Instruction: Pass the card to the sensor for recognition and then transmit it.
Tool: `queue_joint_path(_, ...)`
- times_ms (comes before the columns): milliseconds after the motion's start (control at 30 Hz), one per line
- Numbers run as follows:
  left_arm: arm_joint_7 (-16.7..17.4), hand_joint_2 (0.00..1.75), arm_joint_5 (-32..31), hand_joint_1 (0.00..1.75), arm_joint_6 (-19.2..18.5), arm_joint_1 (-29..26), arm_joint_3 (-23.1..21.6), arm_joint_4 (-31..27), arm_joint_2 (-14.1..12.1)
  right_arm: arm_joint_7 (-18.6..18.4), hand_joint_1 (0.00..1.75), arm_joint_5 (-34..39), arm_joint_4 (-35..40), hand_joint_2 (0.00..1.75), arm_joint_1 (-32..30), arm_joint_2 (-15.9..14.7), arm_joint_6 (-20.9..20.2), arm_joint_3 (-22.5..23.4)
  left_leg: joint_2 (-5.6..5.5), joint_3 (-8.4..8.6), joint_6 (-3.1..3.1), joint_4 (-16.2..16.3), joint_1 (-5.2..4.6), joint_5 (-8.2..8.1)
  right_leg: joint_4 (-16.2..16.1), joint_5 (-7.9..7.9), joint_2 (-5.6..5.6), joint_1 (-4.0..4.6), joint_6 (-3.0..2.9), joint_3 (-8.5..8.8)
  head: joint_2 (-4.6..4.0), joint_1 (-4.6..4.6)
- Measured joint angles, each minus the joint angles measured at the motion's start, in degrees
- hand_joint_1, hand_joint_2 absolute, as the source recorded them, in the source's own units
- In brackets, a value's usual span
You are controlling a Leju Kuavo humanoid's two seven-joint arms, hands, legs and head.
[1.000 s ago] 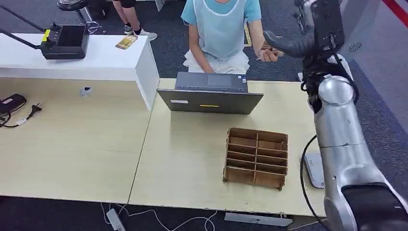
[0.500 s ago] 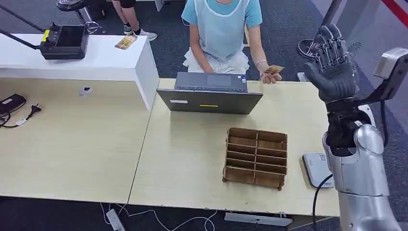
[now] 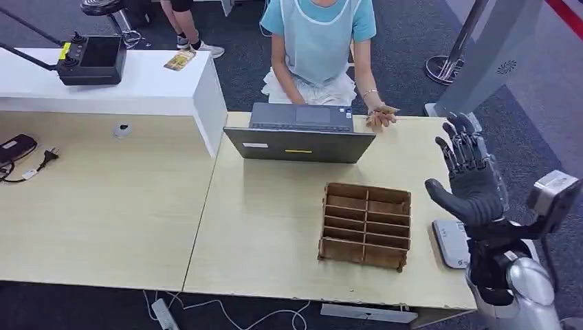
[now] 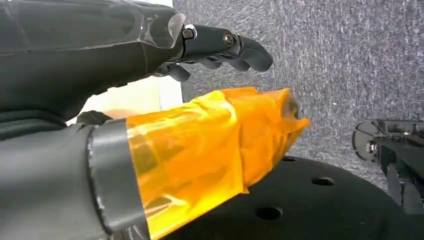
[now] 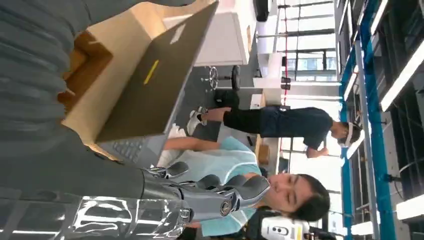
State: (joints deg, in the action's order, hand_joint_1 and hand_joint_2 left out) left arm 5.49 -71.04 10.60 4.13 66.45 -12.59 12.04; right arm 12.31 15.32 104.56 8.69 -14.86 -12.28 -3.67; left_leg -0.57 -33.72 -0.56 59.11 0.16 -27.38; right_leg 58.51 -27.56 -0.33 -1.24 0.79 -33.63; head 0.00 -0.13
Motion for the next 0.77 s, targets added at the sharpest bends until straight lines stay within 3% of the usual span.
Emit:
queue_joint_path(33, -0.1, 0.0, 0.0, 0.0, 0.0, 0.0, 0.2, 0.0, 0.0, -0.1, 0.0, 0.4, 0.1, 0.0, -0.3, 0.0, 0.0, 0.0, 0.0, 0.01, 0.05, 0.0, -0.04, -0.03, 0.0, 0.0, 0.0, -0.04, 0.01, 0.0, 0.0, -0.02)
queue_joint_path(167, -0.1, 0.0, 0.0, 0.0, 0.1, 0.0, 0.3, 0.0, -0.1, -0.8, 0.0, 0.4, 0.5, 0.0, -0.9, 0.0, 1.4, 0.0, 0.0, -0.04, 0.17, 0.2, -0.1, -0.1, 0.0, 0.03, 0.0, -0.14, 0.07, 0.03, 0.0, -0.02)
queue_joint_path(200, -0.1, 0.0, 0.1, 0.0, 0.1, 0.0, 0.4, 0.0, -0.1, -0.8, 0.0, 0.2, 0.6, 1.75, -1.0, 0.0, 1.7, 0.0, 0.0, -0.06, 0.29, 0.3, -0.11, -0.18, 0.0, 0.04, 0.0, -0.16, 0.1, 0.05, 0.0, 0.0)
queue_joint_path(333, -0.1, 0.0, 0.1, 0.0, 0.1, 0.0, 0.6, 0.0, -0.3, -0.7, 0.0, -1.4, 1.3, 1.75, -1.3, 0.0, 2.7, 0.0, 0.01, -0.21, 0.78, 0.7, -0.23, -0.37, -0.2, 0.1, -0.01, -0.26, 0.59, 0.17, 0.0, -0.02)
queue_joint_path(400, -0.1, 0.0, 0.1, 0.0, 0.1, 0.0, 0.6, 0.0, -0.2, -0.5, 0.0, -2.2, 1.9, 1.75, -1.3, 0.0, 3.4, 0.0, 0.05, 0.27, 1.43, -0.5, 0.07, 0.16, -0.9, 0.33, 0.0, -0.03, 1.12, 0.75, 0.0, -0.04)
queue_joint_path(433, -0.1, 0.0, 0.1, 0.0, 0.2, 0.0, 0.6, 0.0, -0.1, -0.3, 0.0, -2.9, 2.3, 0.0, -1.5, -0.2, 4.0, 0.0, 0.17, 1.0, 1.67, -1.5, 0.48, 0.72, -0.2, -0.31, 0.09, -0.16, 1.17, 0.66, 0.0, 0.04)
queue_joint_path(467, -0.1, 0.0, 0.1, 0.0, 0.2, 0.1, 0.6, 0.0, -0.1, -0.2, 0.0, -3.4, 2.4, 0.0, -1.4, -0.4, 4.3, 0.1, 0.22, 1.17, 2.03, -2.0, 0.58, 0.97, 2.4, -2.2, 0.14, -0.16, 1.22, -0.67, 0.0, 0.26)
queue_joint_path(533, -0.1, 0.0, 0.1, 0.0, 0.3, 0.1, 0.6, 0.0, 0.0, -0.2, 0.0, -3.7, 2.4, 0.0, -1.8, -0.5, 4.9, 0.2, 0.24, 1.03, 2.11, -2.0, 0.63, 0.99, 11.1, -6.36, 0.19, -0.28, 1.65, -5.01, 0.0, 0.72)
queue_joint_path(567, -0.1, 0.0, 0.0, 0.0, 0.4, 0.1, 0.6, 0.0, 0.2, -0.2, 0.0, -3.8, 2.4, 0.0, -2.1, -0.5, 5.2, 0.2, 0.24, 0.98, 2.11, -1.9, 0.63, 0.97, 14.8, -7.57, 0.2, -0.37, 1.84, -6.97, 0.0, 0.74)
queue_joint_path(600, -0.1, 0.0, 0.0, 0.0, 0.4, 0.0, 0.6, 0.0, 0.2, -0.2, 0.0, -3.8, 2.4, 0.0, -2.3, -0.5, 5.3, 0.2, 0.23, 0.96, 2.05, -1.9, 0.64, 0.93, 16.4, -7.38, 0.19, -0.47, 2.01, -7.95, 0.0, 0.74)
queue_joint_path(633, -0.1, 0.0, 0.0, 0.0, 0.4, 0.0, 0.6, 0.0, 0.2, -0.2, 0.0, -3.8, 2.4, 0.0, -2.4, -0.5, 5.3, 0.2, 0.2, 0.97, 1.85, -1.8, 0.77, 0.81, 14.8, -5.7, 0.18, -0.64, 2.19, -7.24, 0.0, 0.76)
queue_joint_path(700, -0.1, 0.0, -0.1, 0.0, 0.4, 0.0, 0.6, 0.0, 0.3, -0.2, 0.0, -3.4, 2.7, 0.0, -2.4, -0.5, 5.4, 0.3, 0.1, 0.94, 1.04, -1.0, 1.21, 0.28, 5.6, -0.87, 0.1, -1.03, 2.64, -2.55, 0.0, 0.74)
queue_joint_path(733, -0.1, 0.0, -0.2, 0.0, 0.4, 0.0, 0.6, 0.0, 0.3, -0.4, 0.0, -2.6, 2.9, 1.75, -2.4, -0.5, 5.5, 0.3, 0.05, 0.83, 0.38, -0.3, 1.27, -0.17, 0.3, 0.37, 0.04, -1.4, 2.94, 0.11, 0.0, 0.85)
queue_joint_path(767, -0.1, 0.0, -0.2, 0.0, 0.4, 0.1, 0.6, 0.0, 0.0, -0.7, 0.0, -2.1, 2.8, 1.75, -2.4, -0.5, 5.5, 0.3, -0.08, 0.63, -0.1, 0.0, 0.91, -0.47, 0.7, -0.58, 0.3, -0.94, 2.6, 0.03, 0.0, 1.23)
